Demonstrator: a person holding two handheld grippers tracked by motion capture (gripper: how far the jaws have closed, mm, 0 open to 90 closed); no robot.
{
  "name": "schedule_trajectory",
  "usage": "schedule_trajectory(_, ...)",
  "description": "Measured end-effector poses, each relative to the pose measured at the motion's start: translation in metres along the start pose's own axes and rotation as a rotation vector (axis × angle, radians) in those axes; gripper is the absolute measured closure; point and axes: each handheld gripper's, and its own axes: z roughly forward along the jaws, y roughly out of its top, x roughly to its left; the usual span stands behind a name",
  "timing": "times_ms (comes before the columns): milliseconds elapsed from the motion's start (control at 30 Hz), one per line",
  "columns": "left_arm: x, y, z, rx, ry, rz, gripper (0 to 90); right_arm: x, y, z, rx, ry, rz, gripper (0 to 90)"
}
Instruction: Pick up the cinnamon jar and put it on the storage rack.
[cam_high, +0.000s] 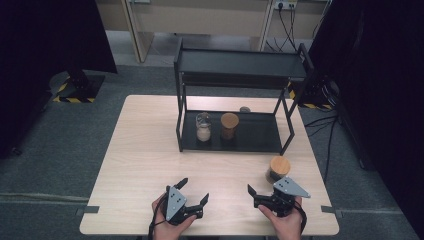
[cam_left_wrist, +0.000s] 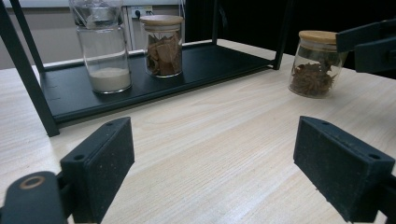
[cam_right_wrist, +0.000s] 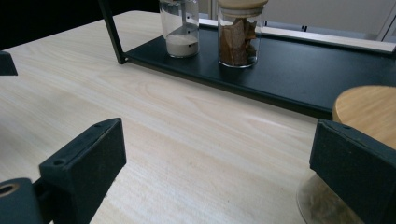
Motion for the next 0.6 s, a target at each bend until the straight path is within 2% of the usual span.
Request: schedule_trajectory(600,0.0,0.0,0.0,0.001,0.001,0.0,12.1,-0.002,-0.015,-0.029,0.005,-0.032,0.001,4.0)
